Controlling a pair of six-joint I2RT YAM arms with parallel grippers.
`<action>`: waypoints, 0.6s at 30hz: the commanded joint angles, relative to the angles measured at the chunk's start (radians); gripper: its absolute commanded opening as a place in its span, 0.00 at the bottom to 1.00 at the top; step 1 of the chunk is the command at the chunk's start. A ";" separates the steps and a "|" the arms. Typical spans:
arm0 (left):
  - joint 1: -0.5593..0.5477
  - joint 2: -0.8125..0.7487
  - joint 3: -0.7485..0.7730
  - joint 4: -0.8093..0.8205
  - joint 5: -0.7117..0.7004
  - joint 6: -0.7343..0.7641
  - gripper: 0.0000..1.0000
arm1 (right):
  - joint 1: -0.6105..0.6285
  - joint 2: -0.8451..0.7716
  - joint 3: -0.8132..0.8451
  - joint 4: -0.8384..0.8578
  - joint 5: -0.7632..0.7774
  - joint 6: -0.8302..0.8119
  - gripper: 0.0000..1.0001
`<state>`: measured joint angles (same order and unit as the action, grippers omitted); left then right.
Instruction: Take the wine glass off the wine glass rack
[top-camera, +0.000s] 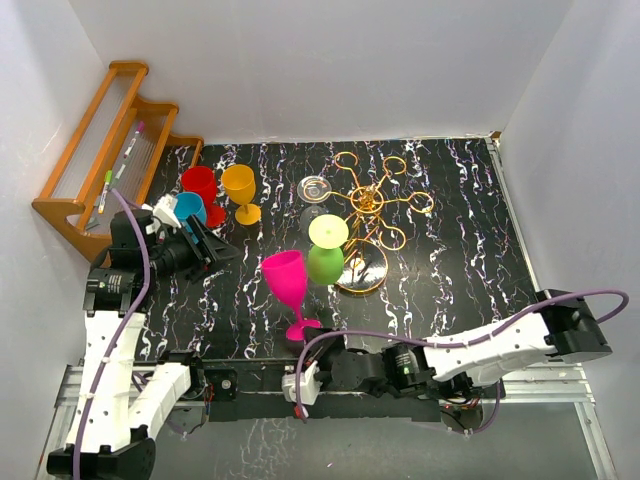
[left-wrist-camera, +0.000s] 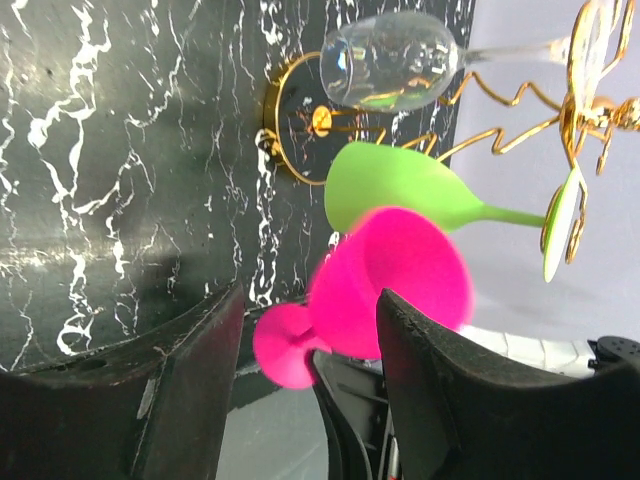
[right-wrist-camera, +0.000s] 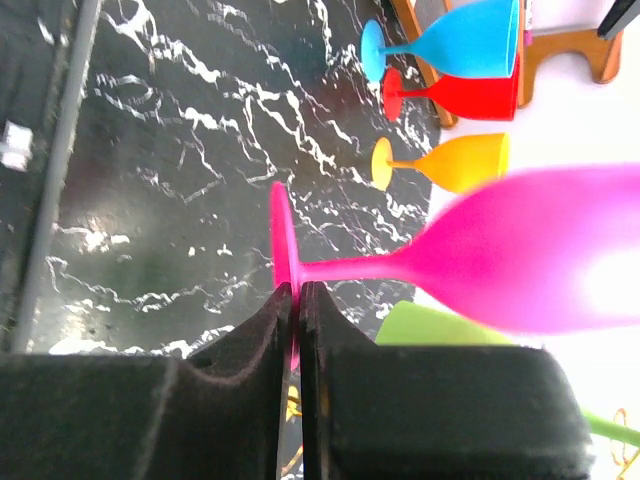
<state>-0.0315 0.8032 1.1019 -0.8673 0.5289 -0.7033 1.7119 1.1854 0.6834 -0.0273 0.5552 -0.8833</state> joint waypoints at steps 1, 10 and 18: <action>-0.025 -0.035 -0.023 0.007 0.088 0.006 0.54 | 0.169 0.013 -0.082 0.303 0.120 -0.226 0.08; -0.043 -0.039 -0.077 0.022 0.089 0.016 0.54 | 0.205 0.072 -0.128 0.385 0.150 -0.299 0.08; -0.051 -0.037 -0.099 0.021 0.082 0.030 0.54 | 0.241 0.127 -0.171 0.485 0.158 -0.387 0.08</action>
<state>-0.0765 0.7712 1.0004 -0.8574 0.5915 -0.6880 1.7134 1.2945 0.5129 0.3374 0.6876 -1.2182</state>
